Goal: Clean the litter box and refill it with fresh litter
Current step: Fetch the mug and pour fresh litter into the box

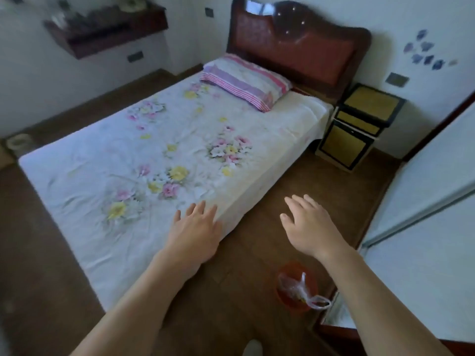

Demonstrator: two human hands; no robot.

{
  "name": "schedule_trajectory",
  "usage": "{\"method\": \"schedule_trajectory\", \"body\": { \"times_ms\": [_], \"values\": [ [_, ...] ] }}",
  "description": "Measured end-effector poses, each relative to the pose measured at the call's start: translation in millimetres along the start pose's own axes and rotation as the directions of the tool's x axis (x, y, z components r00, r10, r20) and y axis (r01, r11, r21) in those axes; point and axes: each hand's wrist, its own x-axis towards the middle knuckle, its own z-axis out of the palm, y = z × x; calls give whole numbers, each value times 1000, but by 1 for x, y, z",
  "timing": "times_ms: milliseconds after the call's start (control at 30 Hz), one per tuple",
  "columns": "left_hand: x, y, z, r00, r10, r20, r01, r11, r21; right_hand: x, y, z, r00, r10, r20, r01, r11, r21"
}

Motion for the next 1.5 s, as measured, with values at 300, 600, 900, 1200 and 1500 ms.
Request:
{"method": "schedule_trajectory", "body": {
  "times_ms": [300,600,900,1200,1500],
  "values": [
    [-124,-184,2,918,-390,-78,367,906,-209,-4,-211,54,909,-359,210,379,923,-61],
    [-256,-371,4,753,-638,-161,578,758,-302,-43,-442,132,740,-618,265,661,742,-116],
    [-310,-520,-8,671,-729,-135,655,668,-354,-45,-606,185,658,-695,290,748,647,-148],
    [-249,-693,-36,633,-768,-100,695,620,-363,55,-769,230,605,-717,346,789,598,-143],
    [-179,-863,-108,647,-753,-124,683,644,-344,157,-942,236,615,-719,323,783,604,-148]
  ]
}}
